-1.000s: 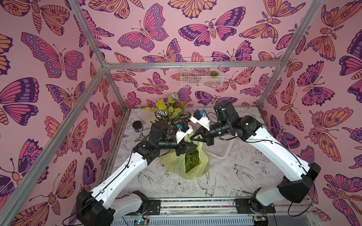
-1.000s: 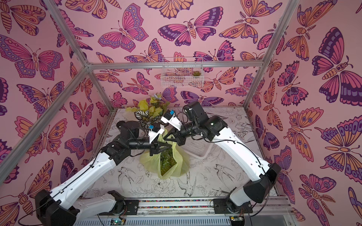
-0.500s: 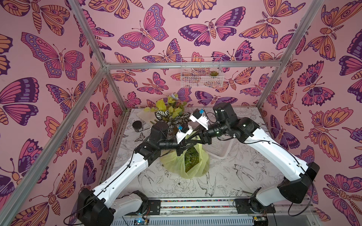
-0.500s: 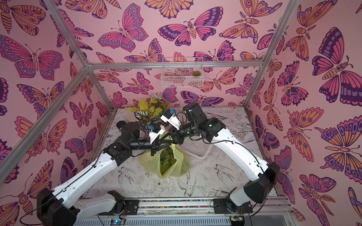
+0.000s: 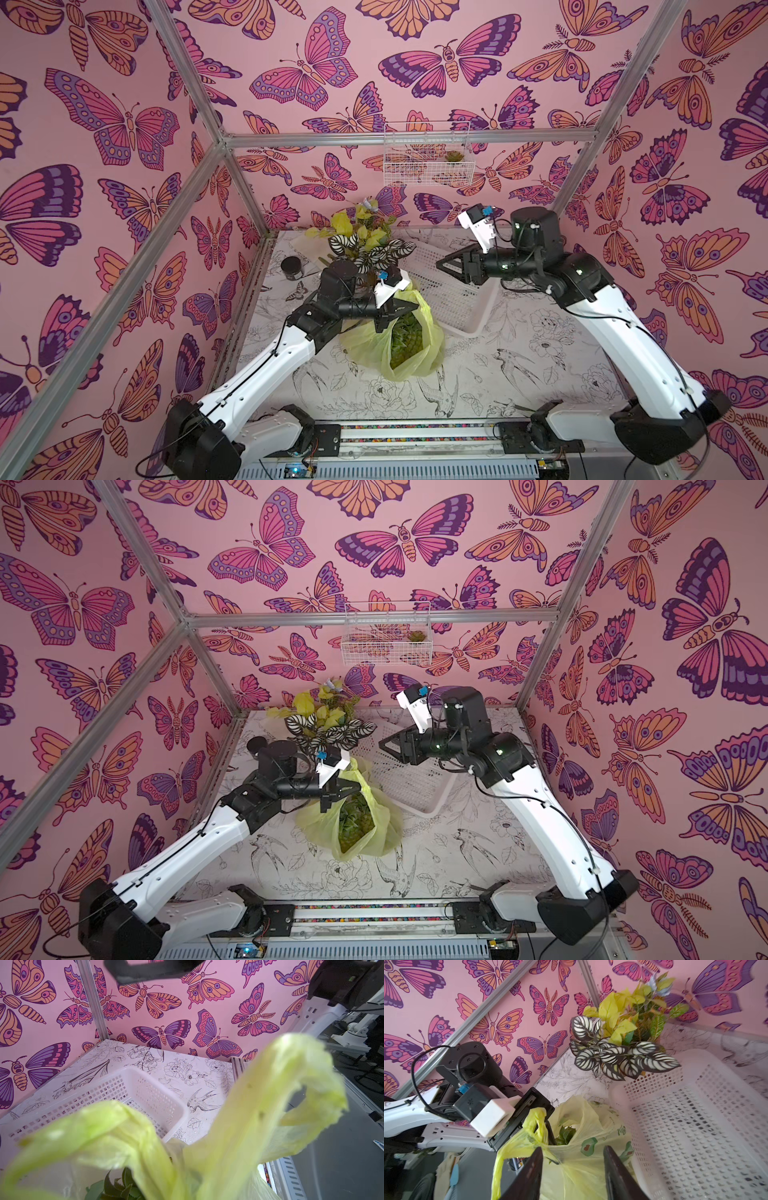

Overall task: Place the pineapple into a plastic bag & tie a knot
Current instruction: Cross the plastic bag at the center of the board.

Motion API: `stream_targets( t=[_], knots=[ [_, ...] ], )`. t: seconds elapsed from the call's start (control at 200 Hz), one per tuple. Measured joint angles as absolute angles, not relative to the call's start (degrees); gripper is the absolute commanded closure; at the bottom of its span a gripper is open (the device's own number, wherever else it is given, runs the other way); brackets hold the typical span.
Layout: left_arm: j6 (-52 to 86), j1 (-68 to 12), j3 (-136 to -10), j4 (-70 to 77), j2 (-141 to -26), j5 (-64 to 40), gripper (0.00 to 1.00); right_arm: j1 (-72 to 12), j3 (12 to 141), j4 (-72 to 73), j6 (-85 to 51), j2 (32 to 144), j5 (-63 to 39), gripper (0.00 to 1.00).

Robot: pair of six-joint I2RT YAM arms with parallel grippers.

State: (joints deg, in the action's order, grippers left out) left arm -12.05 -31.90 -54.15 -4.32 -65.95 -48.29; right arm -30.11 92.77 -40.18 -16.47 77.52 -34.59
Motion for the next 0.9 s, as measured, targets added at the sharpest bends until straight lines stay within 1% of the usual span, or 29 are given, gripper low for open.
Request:
stream_targets(
  t=[0.085, 0.185, 0.411, 0.621, 0.661, 0.756, 0.821, 0.861, 0.901],
  knots=[
    [-12.58, -31.9, -54.15, -4.29, -65.95, -48.53, 1.0, -30.41, 94.08, -40.88, -17.76, 81.93, -38.94, 0.46],
    [-12.88, -31.94, -54.13, -4.29, -65.95, -48.66, 1.0, -31.27, 94.19, -40.97, -19.05, 85.45, -44.12, 0.43],
    [-13.08, -31.94, -54.08, -4.29, -65.95, -48.71, 1.0, -33.65, 94.21, -39.13, -21.34, 88.12, -52.34, 0.46],
    [-13.08, -31.94, -54.06, -4.29, -65.98, -48.73, 1.0, -34.02, 94.19, -36.38, -22.72, 88.49, -55.81, 0.45],
    [-13.08, -31.94, -54.06, -4.29, -65.98, -48.77, 1.0, -34.02, 94.19, -36.1, -22.72, 88.49, -56.1, 0.49],
    [-13.08, -31.99, -54.06, -4.29, -66.13, -49.04, 1.0, -34.17, 94.13, -36.01, -22.57, 88.51, -56.27, 0.61],
    [-13.08, -32.08, -54.06, -4.29, -66.35, -49.25, 1.0, -34.39, 94.15, -36.47, -22.2, 88.58, -56.31, 0.67],
    [-13.08, -32.18, -54.06, -4.27, -66.48, -49.39, 1.0, -34.59, 94.13, -36.86, -21.87, 88.68, -56.4, 0.69],
    [-13.08, -32.25, -54.06, -4.29, -66.57, -49.54, 1.0, -34.74, 94.15, -37.36, -21.43, 88.86, -56.47, 0.76]
  ],
)
